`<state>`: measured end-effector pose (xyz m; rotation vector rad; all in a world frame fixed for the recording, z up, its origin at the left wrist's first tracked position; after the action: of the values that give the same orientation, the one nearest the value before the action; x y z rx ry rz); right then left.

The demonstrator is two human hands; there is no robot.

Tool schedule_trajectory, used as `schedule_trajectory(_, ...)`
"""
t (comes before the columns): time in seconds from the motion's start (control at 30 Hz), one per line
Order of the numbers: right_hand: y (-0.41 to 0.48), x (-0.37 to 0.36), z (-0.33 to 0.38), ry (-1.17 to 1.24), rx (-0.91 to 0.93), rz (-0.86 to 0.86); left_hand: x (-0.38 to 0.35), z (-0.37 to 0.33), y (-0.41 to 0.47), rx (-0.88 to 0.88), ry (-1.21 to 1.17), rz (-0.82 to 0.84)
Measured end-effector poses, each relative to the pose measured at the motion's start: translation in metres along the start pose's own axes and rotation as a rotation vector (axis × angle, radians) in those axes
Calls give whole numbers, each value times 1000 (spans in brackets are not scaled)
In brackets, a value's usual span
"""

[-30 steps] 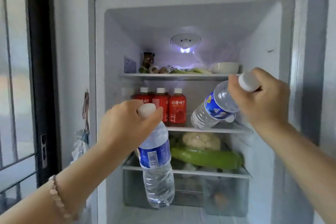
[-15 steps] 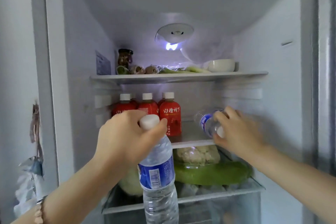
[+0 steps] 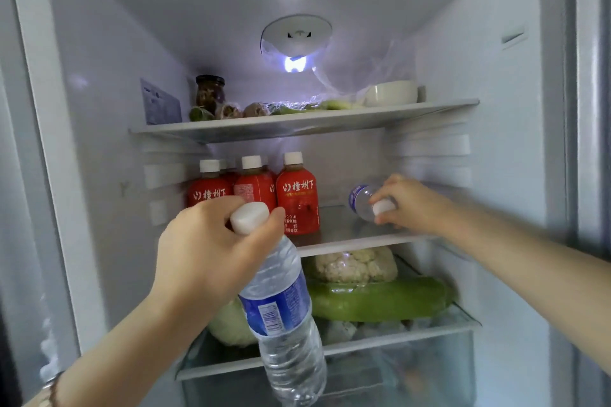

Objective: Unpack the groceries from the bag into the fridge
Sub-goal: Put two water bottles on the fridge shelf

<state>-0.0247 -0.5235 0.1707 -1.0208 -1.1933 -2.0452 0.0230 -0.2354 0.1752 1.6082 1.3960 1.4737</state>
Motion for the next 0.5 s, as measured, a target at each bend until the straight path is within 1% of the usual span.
schedule_trajectory(0.07, 5, -7, -14, 154, -52, -66, 2, -2, 1, -22, 22, -33)
schedule_trajectory(0.1, 6, -9, -18, 189, -53, -109, 5, -8, 4, -27, 27, -65)
schedule_trajectory(0.2, 13, -12, -22, 138, -51, -152, 20, -28, 25, -69, 42, -217)
schedule_trajectory(0.27, 8, -12, -20, 135, -76, -177, 32, -44, 43, -118, -17, -303)
schedule_trajectory(0.3, 5, -13, -20, 125, -82, -200, 38, -52, 50, -134, -62, -323)
schedule_trajectory(0.37, 0, -17, -22, 25, -66, -257, 42, -68, 57, -192, -104, -321)
schedule_trajectory(0.43, -2, -18, -23, -47, -67, -299, 36, -84, 54, -279, -24, -354)
schedule_trajectory(0.5, -3, -18, -24, -52, -109, -307, 22, -96, 50, -378, 100, -428)
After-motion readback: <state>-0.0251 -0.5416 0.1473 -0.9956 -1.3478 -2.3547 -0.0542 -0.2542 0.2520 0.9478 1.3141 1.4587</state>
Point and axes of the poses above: each hand's wrist, its own y-axis towards the middle knuckle, its own x-axis out of the back of the hand, z = x × y, the point moved 2 cm from there along y, towards the middle knuckle, and after that the axes turned 9 degrees about -x, right-handed, at the moved point
